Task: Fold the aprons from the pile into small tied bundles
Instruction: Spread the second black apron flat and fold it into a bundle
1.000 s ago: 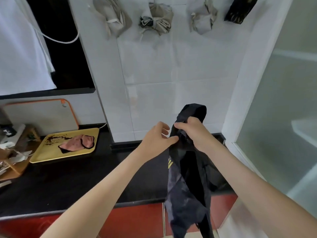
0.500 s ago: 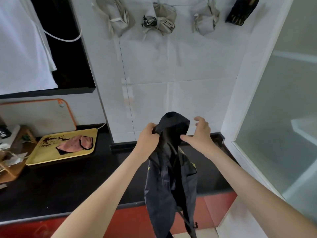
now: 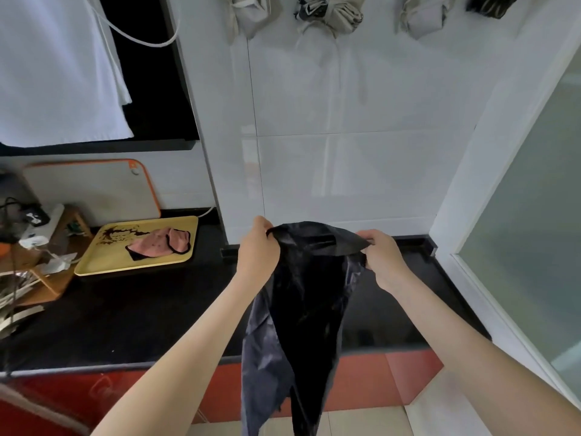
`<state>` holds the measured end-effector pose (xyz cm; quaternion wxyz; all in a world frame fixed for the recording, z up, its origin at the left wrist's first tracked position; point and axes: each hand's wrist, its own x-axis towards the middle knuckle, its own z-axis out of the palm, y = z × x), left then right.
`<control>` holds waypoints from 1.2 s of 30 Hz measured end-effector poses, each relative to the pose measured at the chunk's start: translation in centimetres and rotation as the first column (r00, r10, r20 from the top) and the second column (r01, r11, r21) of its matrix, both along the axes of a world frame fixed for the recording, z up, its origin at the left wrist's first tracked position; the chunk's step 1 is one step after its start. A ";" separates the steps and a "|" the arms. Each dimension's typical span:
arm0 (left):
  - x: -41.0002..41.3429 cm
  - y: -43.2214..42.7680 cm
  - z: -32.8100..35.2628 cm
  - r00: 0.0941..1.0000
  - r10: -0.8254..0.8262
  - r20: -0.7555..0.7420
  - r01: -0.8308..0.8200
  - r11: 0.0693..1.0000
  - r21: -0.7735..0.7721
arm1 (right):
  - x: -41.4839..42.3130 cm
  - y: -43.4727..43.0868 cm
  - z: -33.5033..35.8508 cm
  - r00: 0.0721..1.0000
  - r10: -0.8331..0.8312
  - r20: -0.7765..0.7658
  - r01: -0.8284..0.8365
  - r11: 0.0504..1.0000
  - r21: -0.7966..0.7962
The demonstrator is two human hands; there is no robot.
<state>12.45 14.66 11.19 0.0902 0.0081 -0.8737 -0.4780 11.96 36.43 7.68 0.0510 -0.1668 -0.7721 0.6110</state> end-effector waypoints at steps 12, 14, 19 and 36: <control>-0.7 -0.4 -0.6 0.973 0.083 -0.214 -0.103 0.991 -0.085 | -0.7 0.1 0.9 0.965 0.096 -0.242 -0.101 0.995 -0.005; -1.1 -0.3 -1.0 0.998 0.004 -0.070 -0.013 0.991 -0.133 | -0.4 0.4 0.7 0.942 0.288 -0.171 -0.209 0.904 0.372; -1.8 -2.1 -4.2 0.988 0.000 0.156 0.057 0.930 -0.363 | 0.4 0.7 -0.9 0.934 0.357 -0.019 -0.300 0.812 0.501; 0.2 2.3 -2.3 0.916 -0.400 -0.020 0.357 0.838 -0.414 | 3.6 3.1 -4.4 0.921 0.323 0.219 -0.390 0.739 0.549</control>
